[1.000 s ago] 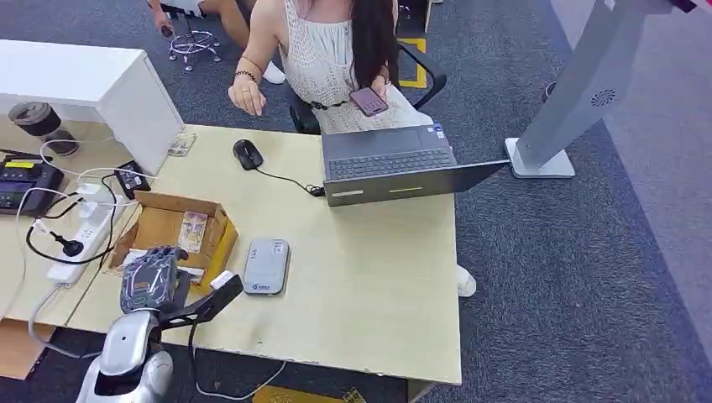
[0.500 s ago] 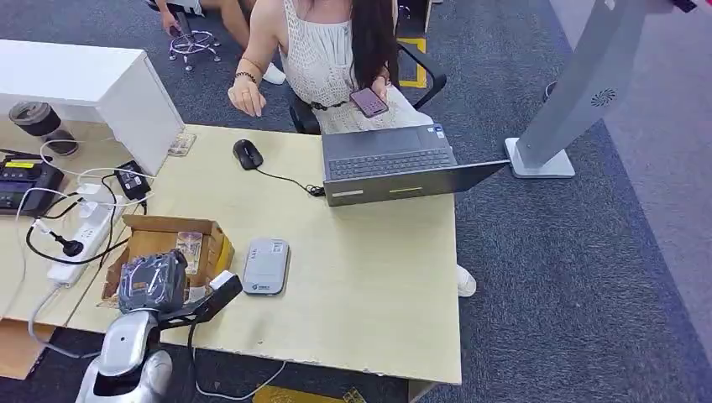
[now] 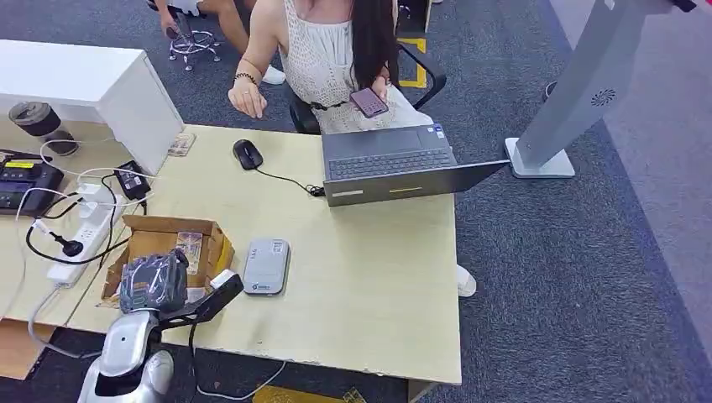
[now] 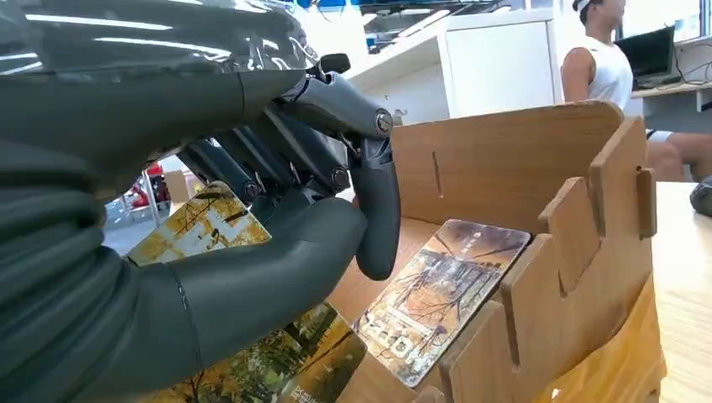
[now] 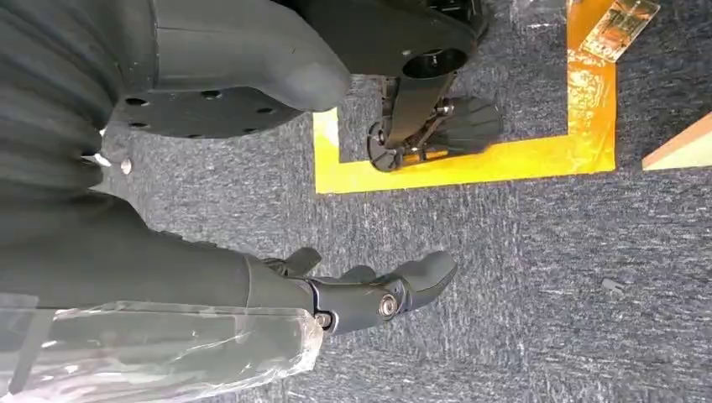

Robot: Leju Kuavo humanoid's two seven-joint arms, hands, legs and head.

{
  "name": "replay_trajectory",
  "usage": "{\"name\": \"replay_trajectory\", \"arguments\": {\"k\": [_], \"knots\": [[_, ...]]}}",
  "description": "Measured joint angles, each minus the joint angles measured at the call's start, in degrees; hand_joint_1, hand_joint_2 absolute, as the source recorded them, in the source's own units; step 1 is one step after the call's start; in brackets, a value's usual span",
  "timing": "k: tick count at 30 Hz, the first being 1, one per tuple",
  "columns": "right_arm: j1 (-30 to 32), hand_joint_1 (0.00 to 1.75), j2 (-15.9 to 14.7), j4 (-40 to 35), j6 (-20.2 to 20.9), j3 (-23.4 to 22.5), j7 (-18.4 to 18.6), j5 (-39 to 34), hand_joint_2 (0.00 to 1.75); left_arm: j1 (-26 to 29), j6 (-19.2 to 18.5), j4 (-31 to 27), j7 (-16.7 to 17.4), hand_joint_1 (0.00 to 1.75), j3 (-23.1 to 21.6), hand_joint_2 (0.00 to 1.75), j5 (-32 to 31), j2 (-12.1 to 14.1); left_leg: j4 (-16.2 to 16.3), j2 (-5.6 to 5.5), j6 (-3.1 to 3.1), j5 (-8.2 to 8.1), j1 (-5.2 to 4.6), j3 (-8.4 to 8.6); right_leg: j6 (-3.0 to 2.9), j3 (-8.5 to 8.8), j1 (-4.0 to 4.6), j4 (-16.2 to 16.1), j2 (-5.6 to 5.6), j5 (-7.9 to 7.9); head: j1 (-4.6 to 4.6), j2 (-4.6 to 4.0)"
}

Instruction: Pass the card to the sensor for recognition and then transmit it.

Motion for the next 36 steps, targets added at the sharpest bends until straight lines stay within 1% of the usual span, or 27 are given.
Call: {"name": "replay_trajectory", "arguments": {"k": [10, 15, 25, 32, 36], "knots": [[0.00, 0.00, -0.02, 0.00, 0.09, -0.28, 0.00, 0.28, 1.75, -0.01, 0.92, -0.20, -0.90, 1.75, 0.79, 1.75, 0.00, -0.13, 0.00, 0.00, 0.00, 0.00, 0.00, 0.00, 0.00, 0.00, 0.00, 0.00, 0.00, 0.00, 0.00, 0.00], [-0.02, 0.00, -0.02, 0.00, 0.09, -0.33, 0.00, 0.33, 1.75, -0.53, 0.63, -1.68, -0.96, 1.75, 0.98, 1.75, 0.00, -0.20, 0.00, -0.01, 0.00, 0.00, 0.00, 0.00, 0.00, 0.00, 0.00, 0.00, 0.00, 0.00, 0.00, 0.00], [-0.02, 0.00, -0.02, 0.00, 0.11, -0.37, 0.00, 0.63, 1.75, -0.84, 0.83, -2.60, -1.05, 1.75, 1.03, 1.75, 0.00, -0.35, 0.00, 0.00, 0.00, 0.00, 0.00, 0.00, 0.00, 0.00, 0.00, 0.00, 0.00, 0.00, 0.00, 0.00], [-0.11, 0.00, -0.04, 0.00, 0.76, -0.85, 0.00, 1.24, 1.75, -3.22, -0.59, -4.81, -1.40, 1.75, 1.00, 1.75, 0.00, -0.33, 0.00, 0.00, 0.00, 0.01, 0.00, 0.01, -0.01, 0.00, 0.00, 0.00, 0.00, 0.02, 0.00, 0.00], [-0.16, 0.00, -0.07, 0.00, 0.88, -0.94, 0.02, 1.35, 1.75, -4.79, -1.11, -5.68, -0.79, 1.75, 0.94, 1.75, 0.00, -0.22, 0.01, 0.00, 0.02, 0.02, 0.00, 0.02, -0.01, -0.01, 0.00, 0.00, 0.00, 0.02, 0.00, 0.00]]}}
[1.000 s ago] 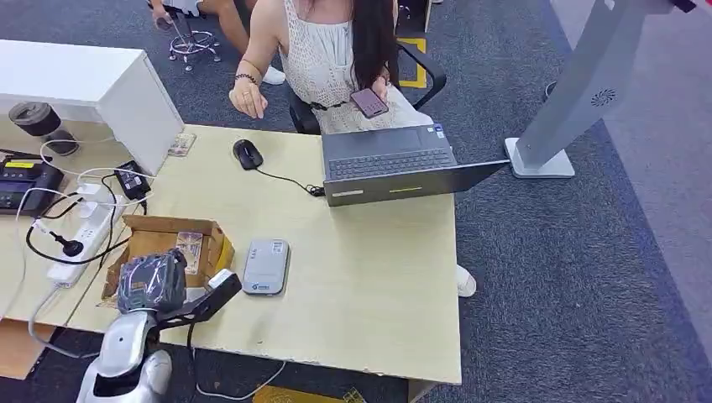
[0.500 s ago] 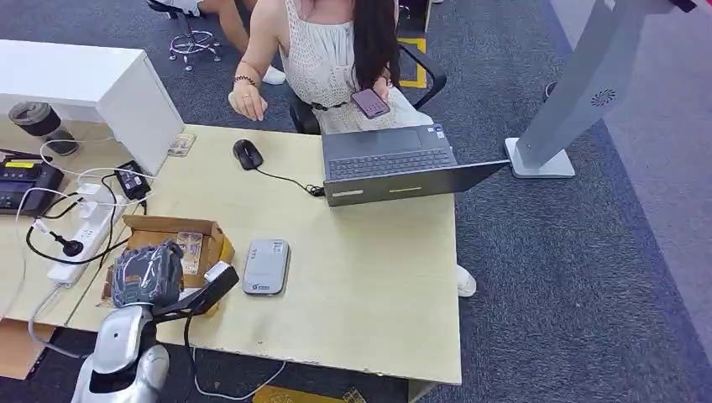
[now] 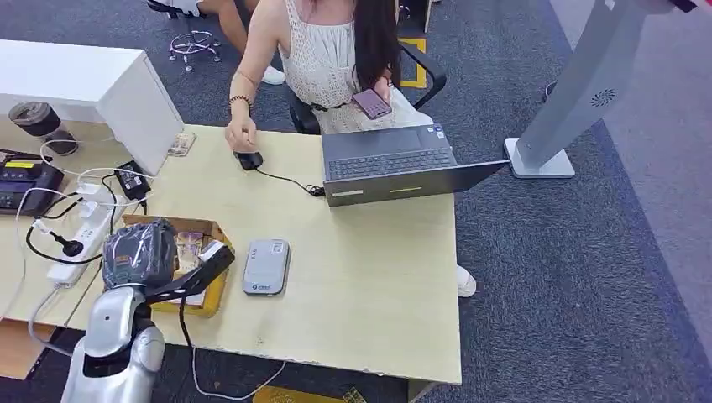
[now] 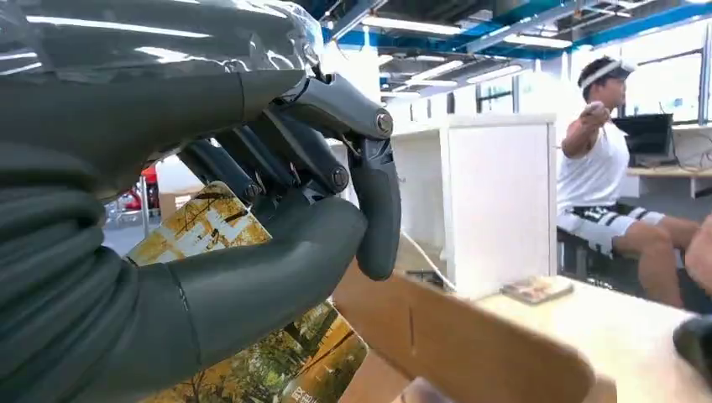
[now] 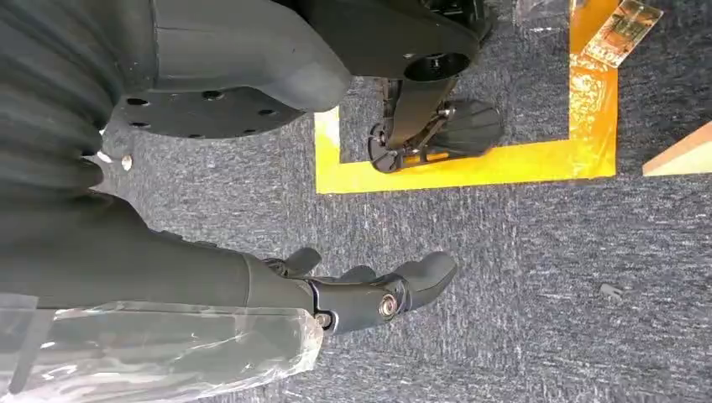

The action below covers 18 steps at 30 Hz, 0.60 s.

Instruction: Pass the card to the sensor for recognition and then transmit it.

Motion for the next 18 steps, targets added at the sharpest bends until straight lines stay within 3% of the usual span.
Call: {"name": "replay_trajectory", "arguments": {"k": [4, 11, 18], "knots": [[-0.40, 0.00, 0.02, 0.00, 0.15, 0.02, 0.28, 0.81, 1.75, -4.51, -1.64, -0.33, 1.78, 1.75, -1.58, 1.75, 0.00, 0.87, 0.01, -0.06, 0.01, 0.04, 0.00, 0.00, -0.01, -0.01, 0.00, 0.00, -0.05, 0.02, 0.00, 0.00], [-1.62, 0.00, 0.15, 0.04, 0.98, 0.02, 1.07, 2.19, 1.75, -17.69, -7.00, 0.11, 6.06, 1.75, -7.89, 1.75, 0.00, 2.19, 0.02, -0.05, -0.03, 0.16, 0.00, -0.02, 0.01, -0.03, 0.00, 0.00, -0.02, 0.22, 0.02, 0.00], [-2.20, 0.00, 0.31, 0.22, 1.24, 0.02, 2.51, 4.15, 1.75, -30.72, -8.31, 10.23, 9.24, 1.75, -13.44, 1.75, 0.00, 4.26, 0.03, -0.05, 0.00, 0.23, 0.00, -0.03, 0.02, -0.03, 0.00, 0.01, -0.03, 0.25, 0.00, 0.00]]}}
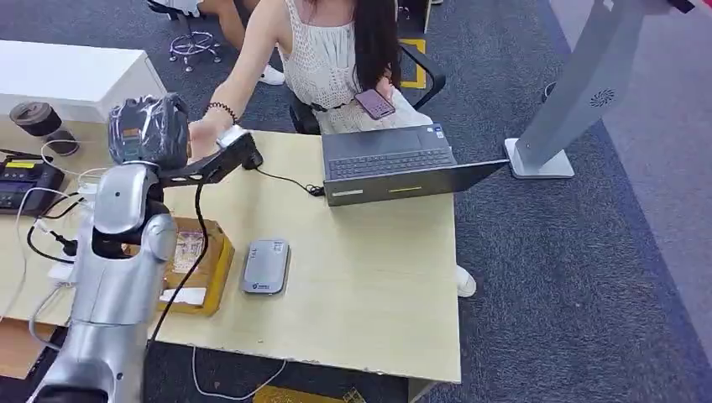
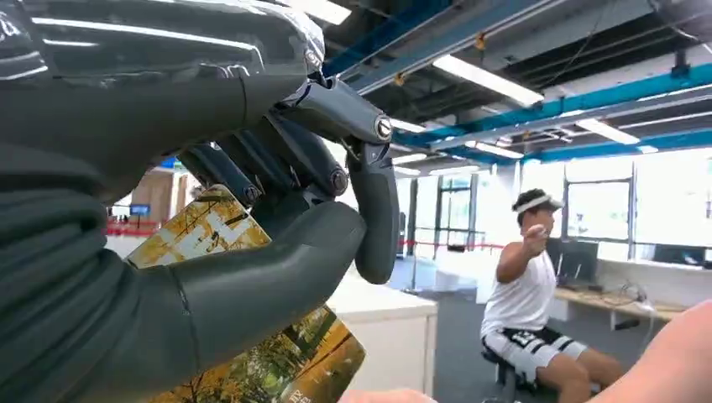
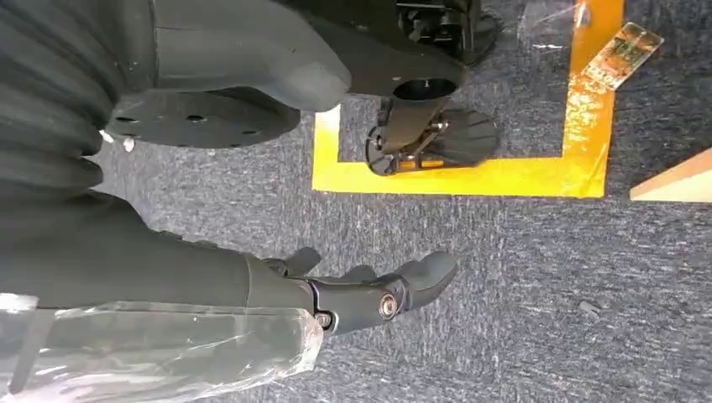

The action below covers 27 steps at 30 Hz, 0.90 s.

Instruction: Pass the card to the sensor for recognition and then transmit it.

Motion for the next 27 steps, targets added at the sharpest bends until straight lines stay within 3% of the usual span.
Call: {"name": "replay_trajectory", "arguments": {"k": [7, 12, 13, 15, 21, 25, 26, 27], "knots": [[-0.14, 0.00, 0.00, 0.59, 0.63, 0.00, 0.44, 0.90, 1.75, -5.08, 1.01, 8.87, 1.60, 1.75, -2.60, 1.75, 0.00, 1.16, 0.00, 0.04, 0.00, 0.00, 0.00, -0.01, 0.00, -0.01, 0.00, 0.01, 0.06, 0.00, -0.02, 0.00], [-0.07, 0.00, 0.00, 0.81, 0.63, 0.00, 0.46, 0.92, 1.75, -5.06, 1.36, 10.24, 1.56, 1.75, -2.71, 1.75, 0.00, 1.29, 0.00, 0.07, 0.00, 0.00, 0.00, -0.03, 0.00, -0.02, 0.00, 0.01, 0.09, 0.00, 0.00, 0.00], [-0.07, 0.00, 0.00, 0.81, 0.66, 0.00, 0.46, 0.94, 1.75, -5.02, 1.38, 10.31, 1.53, 1.40, -2.71, 1.75, 0.00, 1.38, 0.00, 0.07, 0.00, 0.00, 0.00, -0.03, 0.00, -0.02, 0.00, 0.01, 0.09, 0.00, 0.00, 0.00], [-0.07, 0.00, 0.00, 0.81, 0.66, 0.00, 0.46, 0.94, 1.75, -4.97, 1.44, 10.40, 1.49, 0.00, -2.71, 1.75, 0.00, 1.55, 0.00, 0.07, 0.00, 0.00, 0.00, -0.03, 0.00, -0.02, 0.00, 0.00, 0.09, 0.00, 0.00, 0.00], [-0.06, 0.00, -0.02, 0.81, 0.66, -0.02, 0.44, 0.98, 1.75, -4.40, 2.25, 10.51, 1.10, 0.00, -2.71, 1.75, 0.00, 1.88, 0.00, 0.07, 0.00, 0.00, 0.00, -0.04, 0.00, -0.02, 0.00, 0.00, 0.09, 0.00, 0.00, 0.00], [-0.01, 0.00, -0.02, 0.83, 0.72, -0.11, 0.26, 0.96, 1.75, -2.06, 3.21, 8.40, -1.14, 0.00, -2.71, 1.75, 0.00, 2.10, 0.00, 0.07, 0.00, 0.00, 0.00, -0.04, 0.00, -0.02, 0.00, 0.01, 0.09, 0.00, 0.00, 0.00], [0.01, 0.00, -0.04, 0.83, 0.63, -0.24, 0.18, 0.87, 0.00, -1.12, 3.54, 7.14, -2.06, 0.00, -2.71, 1.75, 0.00, 2.10, 0.00, 0.07, 0.00, 0.00, 0.00, -0.04, 0.00, -0.01, 0.00, 0.01, 0.09, 0.00, 0.00, 0.00], [0.04, 0.00, -0.04, 0.83, 0.61, -0.41, 0.07, 0.81, 0.00, 0.01, 3.93, 5.63, -3.07, 0.00, -2.69, 1.75, 0.00, 2.10, 0.00, 0.07, 0.00, -0.01, 0.00, -0.05, 0.00, -0.01, 0.00, 0.01, 0.09, -0.01, 0.00, 0.00]]}}
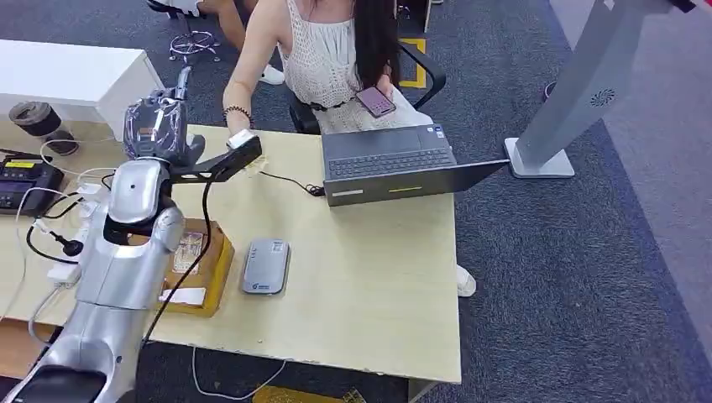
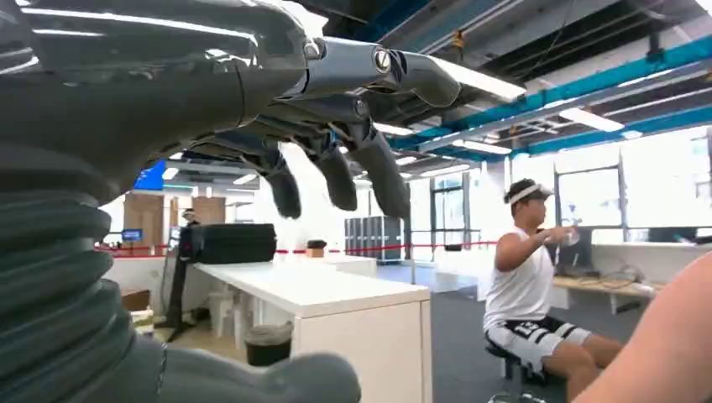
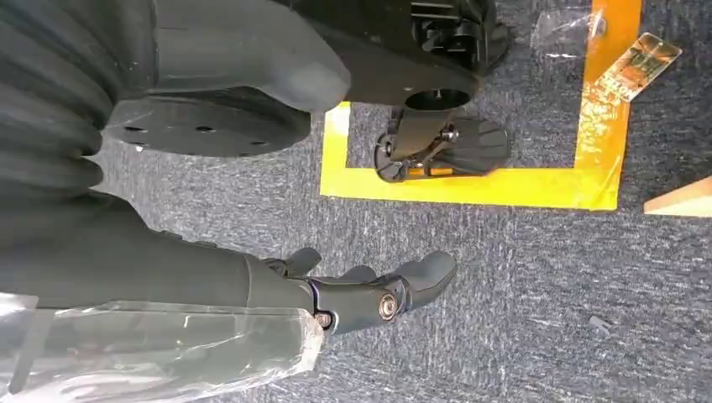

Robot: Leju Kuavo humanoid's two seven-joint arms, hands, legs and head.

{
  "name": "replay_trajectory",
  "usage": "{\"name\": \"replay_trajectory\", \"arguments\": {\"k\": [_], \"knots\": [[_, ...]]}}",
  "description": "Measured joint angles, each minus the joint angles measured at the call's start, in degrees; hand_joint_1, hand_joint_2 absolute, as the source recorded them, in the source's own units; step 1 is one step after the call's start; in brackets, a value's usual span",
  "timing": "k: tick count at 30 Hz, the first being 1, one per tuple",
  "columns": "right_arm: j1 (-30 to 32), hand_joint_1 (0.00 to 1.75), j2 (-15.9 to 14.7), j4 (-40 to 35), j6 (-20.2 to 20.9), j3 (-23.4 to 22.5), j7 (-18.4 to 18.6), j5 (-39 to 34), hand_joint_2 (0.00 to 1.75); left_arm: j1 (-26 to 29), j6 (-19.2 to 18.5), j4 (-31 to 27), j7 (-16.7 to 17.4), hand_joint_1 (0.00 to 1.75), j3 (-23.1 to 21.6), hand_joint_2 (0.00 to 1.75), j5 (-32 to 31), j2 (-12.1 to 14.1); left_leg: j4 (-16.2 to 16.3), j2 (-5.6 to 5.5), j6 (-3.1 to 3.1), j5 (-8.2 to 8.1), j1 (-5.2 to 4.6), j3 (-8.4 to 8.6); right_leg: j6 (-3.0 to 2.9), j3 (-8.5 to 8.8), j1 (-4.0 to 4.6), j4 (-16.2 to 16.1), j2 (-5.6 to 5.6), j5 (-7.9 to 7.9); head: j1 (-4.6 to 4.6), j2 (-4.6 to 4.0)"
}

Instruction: Pass the card to the sensor for recognition and then transmit it.

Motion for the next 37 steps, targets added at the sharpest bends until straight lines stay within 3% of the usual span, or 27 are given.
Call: {"name": "replay_trajectory", "arguments": {"k": [3, 6, 8, 10, 11, 13, 15, 18, 19, 21, 23, 24, 26, 28, 30, 34, 35, 37], "knots": [[0.25, 0.00, -0.13, 0.02, -0.28, -0.76, -0.65, -1.20, 0.00, 4.86, 1.66, -6.40, -4.19, 0.00, 0.26, 1.75, 0.35, -0.11, -0.02, 0.02, 0.00, -0.03, -0.01, -0.03, 0.00, 0.00, -0.01, -0.01, 0.01, -0.01, 0.00, 0.00], [0.87, 0.00, -0.22, 0.02, -0.81, -2.56, -2.07, -3.89, 0.00, 13.62, 5.19, -16.03, -9.92, 0.00, 0.96, 1.75, 4.09, -0.28, -0.07, 0.10, 0.05, -0.18, -0.03, -0.02, 0.03, 0.04, -0.02, -0.02, 0.10, -0.08, 0.00, 0.00], [1.55, 0.00, -0.28, 0.02, -0.90, -3.96, -3.28, -5.75, 0.00, 22.43, 10.03, -23.42, -13.83, 0.00, 1.88, 1.75, 9.30, -0.31, -0.10, 0.28, 0.05, -0.35, -0.05, 0.04, 0.04, 0.11, -0.06, -0.04, 0.27, -0.23, 0.00, 0.00], [2.53, 0.00, -0.39, 0.02, -1.01, -5.72, -4.50, -7.54, 0.00, 33.60, 16.04, -31.32, -20.05, 0.00, 4.10, 1.75, 19.90, -0.44, -0.09, 0.55, 0.07, -0.59, -0.08, 0.26, 0.02, 0.13, -0.13, -0.05, 0.53, -0.36, -0.04, 0.00], [3.10, 0.00, -0.50, 0.02, -1.03, -6.43, -4.81, -7.96, 0.00, 38.32, 16.90, -33.75, -23.43, 0.00, 5.62, 1.75, 25.18, -0.83, -0.09, 0.54, 0.13, -0.62, -0.08, 0.24, 0.08, 0.14, -0.13, -0.06, 0.53, -0.43, -0.07, 0.00], [3.87, 0.00, -0.81, 0.02, -1.11, -7.87, -5.03, -8.42, 0.00, 45.34, 13.57, -38.36, -34.71, 0.00, 11.90, 1.75, 37.83, -3.66, -0.09, 0.35, 0.22, -0.68, -0.09, 0.21, 0.15, 0.15, -0.13, -0.07, 0.37, -0.56, -0.04, 0.00], [4.09, 0.00, -1.03, 0.02, -1.47, -9.01, -5.00, -8.39, 0.00, 49.69, 6.61, -41.37, -43.32, 0.00, 19.60, 1.75, 45.72, -7.48, -0.09, 0.29, 0.23, -0.68, -0.08, 0.19, 0.14, 0.18, -0.13, -0.08, 0.30, -0.62, -0.02, 0.00], [4.12, 0.00, -1.09, 0.02, -2.03, -10.34, -4.89, -8.52, 0.00, 50.86, -5.39, -42.46, -48.08, 0.00, 31.91, 1.75, 55.15, -12.99, -0.09, 0.25, 0.23, -0.68, -0.09, 0.26, 0.14, 0.28, -0.14, -0.09, 0.22, -0.62, 0.07, 0.00], [4.14, 0.00, -1.09, 0.02, -2.08, -10.93, -4.87, -8.57, 0.00, 50.64, -9.81, -42.04, -49.23, 0.00, 37.84, 1.75, 57.93, -14.96, -0.09, 0.31, 0.23, -0.68, -0.10, 0.32, 0.14, 0.33, -0.14, -0.09, 0.27, -0.62, 0.07, 0.00], [4.23, 0.00, -1.09, 0.02, -2.34, -11.81, -4.87, -8.57, 0.00, 50.10, -14.80, -39.99, -51.55, 0.00, 48.61, 1.75, 59.54, -17.99, -0.09, 0.40, 0.23, -0.68, -0.09, 0.43, 0.10, 0.32, -0.13, -0.08, 0.34, -0.59, 0.02, 0.00], [4.32, 0.00, -1.14, 0.02, -2.64, -12.48, -4.85, -8.57, 0.00, 49.95, -15.54, -38.94, -51.93, 0.00, 55.62, 1.75, 59.58, -19.94, -0.08, 0.32, 0.23, -0.67, -0.09, 0.44, 0.08, 0.33, -0.13, -0.08, 0.29, -0.58, 0.07, 0.00], [4.27, 0.00, -1.16, 0.02, -3.03, -12.72, -4.57, -8.29, 0.00, 49.35, -15.47, -37.60, -50.33, 0.00, 58.15, 0.00, 59.78, -20.72, -0.09, 0.17, 0.24, -0.67, -0.10, 0.44, 0.09, 0.41, -0.14, -0.09, 0.14, -0.58, 0.07, 0.00], [4.10, 0.00, -1.14, 0.07, -4.75, -12.81, -2.42, -6.82, 0.00, 45.51, -13.37, -29.20, -45.43, 0.00, 64.97, 0.00, 58.81, -21.57, -0.12, 0.04, 0.24, -0.66, -0.18, 0.54, 0.11, 0.58, -0.19, -0.08, 0.00, -0.61, 0.09, 0.00], [3.94, 0.00, -1.09, 0.24, -7.00, -12.77, 1.10, -4.45, 0.00, 41.15, -8.11, -13.69, -40.76, 0.00, 73.26, 0.00, 57.42, -20.12, -0.23, 0.18, 0.23, -0.67, -0.23, 0.78, 0.12, 0.69, -0.23, -0.08, 0.12, -0.62, 0.11, 0.00], [4.07, 0.00, -1.09, 0.37, -8.13, -12.57, 3.69, -2.73, 0.00, 38.33, -2.36, 3.27, -39.85, 0.00, 79.02, 0.00, 56.57, -16.76, -0.25, 0.29, 0.19, -0.65, -0.18, 0.87, 0.11, 0.68, -0.23, -0.05, 0.23, -0.62, -0.15, 0.00], [4.05, 0.00, -1.14, 0.42, -8.33, -12.31, 4.77, -1.94, 0.00, 35.62, -0.48, 21.88, -39.45, 0.00, 84.66, 0.00, 56.33, -13.83, -0.23, 0.04, 0.20, -0.64, -0.10, 0.77, 0.11, 0.75, -0.18, -0.08, -0.01, -0.64, -0.11, 0.00], [3.92, 0.00, -1.11, 0.48, -8.76, -12.22, 6.20, -1.16, 0.00, 34.91, -0.13, 26.30, -37.49, 0.00, 85.85, 0.00, 56.85, -12.96, -0.24, 0.03, 0.20, -0.64, -0.11, 0.79, 0.11, 0.78, -0.22, -0.10, -0.03, -0.64, 0.02, 0.00], [3.88, 0.00, -1.14, 0.52, -10.01, -11.52, 11.20, 0.89, 0.00, 33.36, 2.68, 35.69, -28.30, 0.00, 88.12, 0.00, 56.30, -11.48, -0.24, 0.03, 0.24, -0.66, -0.31, 0.83, 0.12, 0.81, -0.35, -0.10, -0.06, -0.65, -0.04, 0.00]]}}
